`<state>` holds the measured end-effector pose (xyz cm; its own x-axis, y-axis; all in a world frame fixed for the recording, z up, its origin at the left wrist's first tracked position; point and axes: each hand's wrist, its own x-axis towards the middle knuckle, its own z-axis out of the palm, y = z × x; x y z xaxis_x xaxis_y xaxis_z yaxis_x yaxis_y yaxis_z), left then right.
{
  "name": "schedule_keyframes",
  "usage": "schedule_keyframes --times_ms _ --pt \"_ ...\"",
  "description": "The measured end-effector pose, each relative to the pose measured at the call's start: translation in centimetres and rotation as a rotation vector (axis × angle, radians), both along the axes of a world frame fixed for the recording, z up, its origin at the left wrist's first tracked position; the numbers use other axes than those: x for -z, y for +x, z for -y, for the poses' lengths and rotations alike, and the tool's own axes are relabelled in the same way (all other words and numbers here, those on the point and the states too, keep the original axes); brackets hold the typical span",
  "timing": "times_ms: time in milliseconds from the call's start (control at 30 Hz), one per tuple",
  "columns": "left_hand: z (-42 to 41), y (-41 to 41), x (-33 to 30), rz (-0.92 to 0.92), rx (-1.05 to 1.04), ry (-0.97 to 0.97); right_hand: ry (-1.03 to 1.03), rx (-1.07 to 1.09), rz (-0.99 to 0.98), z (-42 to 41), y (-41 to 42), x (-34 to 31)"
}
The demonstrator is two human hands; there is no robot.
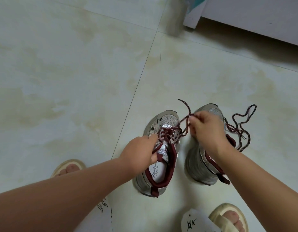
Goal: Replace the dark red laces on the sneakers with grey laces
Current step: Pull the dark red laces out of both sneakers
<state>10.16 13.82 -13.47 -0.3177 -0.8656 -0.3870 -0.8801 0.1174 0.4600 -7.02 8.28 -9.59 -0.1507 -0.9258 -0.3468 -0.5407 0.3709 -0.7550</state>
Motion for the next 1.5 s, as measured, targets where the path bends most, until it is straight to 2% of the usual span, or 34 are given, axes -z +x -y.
schedule_keyframes --times_ms 100,167,233,267,400,633,700,767,867,933,1000,1100,1300,1500 --pt "0.0 0.0 0.0 0.001 -0.004 0.000 -0.056 0.133 0.108 0.2 -0.5 -0.2" --pt "0.0 0.0 0.0 0.002 -0.004 -0.003 0.129 0.020 0.142 -0.8 -0.2 0.3" --pt "0.0 0.0 0.0 0.002 -0.005 -0.007 0.336 -0.165 0.050 -2.0 0.3 1.1" --pt "0.1 -0.1 0.0 0.002 -0.006 -0.008 0.361 -0.202 0.018 -2.4 0.5 1.4" --pt "0.0 0.0 -0.1 -0.008 -0.028 0.002 0.194 -0.122 0.022 -2.0 0.7 1.3" --pt "0.1 0.0 -0.1 -0.015 -0.053 0.008 -0.031 0.409 0.444 0.9 -0.5 -2.5" --pt "0.1 0.0 -0.2 -0.014 -0.052 0.012 -0.073 0.434 0.373 1.9 -1.3 -3.2" --pt "0.2 0.0 -0.2 -0.007 -0.044 0.009 -0.037 0.275 0.096 2.7 -1.9 -3.2" --pt "0.2 -0.1 -0.2 0.002 -0.048 0.002 0.082 -0.101 -0.452 2.3 -1.5 -2.3" --pt "0.2 -0.1 -0.2 -0.003 -0.053 -0.012 -0.038 -0.293 -0.708 1.2 -0.3 -1.2" --pt "0.2 -0.1 -0.2 -0.017 -0.061 -0.025 -0.242 -0.501 -0.727 0.3 1.1 -0.1" --pt "0.2 -0.2 0.0 -0.010 -0.067 -0.026 -0.392 -0.808 -0.680 -0.4 3.0 1.1" --pt "0.2 -0.3 0.2 0.009 -0.119 -0.019 -0.292 -1.250 -0.960 -0.1 6.1 0.1" --pt "0.2 -0.1 0.5 0.084 -0.146 -0.010 -0.181 -1.291 -0.991 0.2 6.0 0.6"
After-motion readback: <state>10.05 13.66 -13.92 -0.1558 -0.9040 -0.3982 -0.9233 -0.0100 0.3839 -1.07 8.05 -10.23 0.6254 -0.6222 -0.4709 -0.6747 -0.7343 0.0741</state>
